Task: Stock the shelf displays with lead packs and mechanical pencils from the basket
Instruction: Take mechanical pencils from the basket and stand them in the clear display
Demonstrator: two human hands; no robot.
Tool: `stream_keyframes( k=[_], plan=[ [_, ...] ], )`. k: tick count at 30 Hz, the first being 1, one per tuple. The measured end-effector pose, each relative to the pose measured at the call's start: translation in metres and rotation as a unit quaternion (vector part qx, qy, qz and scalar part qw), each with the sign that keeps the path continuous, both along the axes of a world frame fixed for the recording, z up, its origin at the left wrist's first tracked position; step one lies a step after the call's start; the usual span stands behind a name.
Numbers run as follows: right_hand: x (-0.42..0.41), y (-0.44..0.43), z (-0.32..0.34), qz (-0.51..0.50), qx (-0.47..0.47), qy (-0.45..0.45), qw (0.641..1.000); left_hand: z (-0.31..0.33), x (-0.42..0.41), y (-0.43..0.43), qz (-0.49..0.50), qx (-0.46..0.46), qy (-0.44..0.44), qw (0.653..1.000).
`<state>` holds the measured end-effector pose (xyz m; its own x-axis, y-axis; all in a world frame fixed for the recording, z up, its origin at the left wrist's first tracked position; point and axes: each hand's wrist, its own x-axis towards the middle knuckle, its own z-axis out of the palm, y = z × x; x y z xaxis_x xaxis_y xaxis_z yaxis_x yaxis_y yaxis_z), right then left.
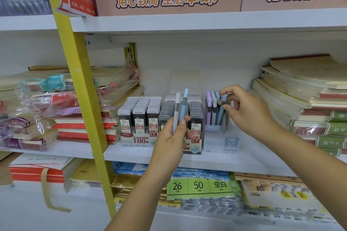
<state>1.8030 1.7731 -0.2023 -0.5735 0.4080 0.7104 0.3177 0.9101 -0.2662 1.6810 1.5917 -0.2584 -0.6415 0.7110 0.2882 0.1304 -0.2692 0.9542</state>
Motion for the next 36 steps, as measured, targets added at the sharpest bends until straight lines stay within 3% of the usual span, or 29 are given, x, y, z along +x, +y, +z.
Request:
stream_keyframes(
  k=[8, 20, 26, 31, 36],
  plan=[
    [-0.008, 0.001, 0.001, -0.029, 0.11, 0.008, 0.994, 0.001, 0.0, -0.001, -0.006, 0.006, -0.005, 1.0],
    [-0.012, 0.001, 0.003, 0.014, 0.025, 0.057, 0.998, 0.002, 0.001, -0.004, -0.008, 0.009, -0.007, 1.0],
    [-0.012, 0.008, 0.003, 0.001, 0.006, 0.029, 1.0, 0.002, 0.0, -0.004, -0.008, 0.005, 0.001, 1.0],
    [-0.012, 0.012, -0.002, -0.04, 0.066, -0.018, 0.997, 0.001, 0.001, -0.002, -0.01, 0.005, -0.001, 1.0],
    [-0.013, 0.013, -0.012, -0.043, 0.009, -0.03, 0.999, 0.002, 0.003, -0.003, -0.013, -0.002, -0.006, 1.0]
  ],
)
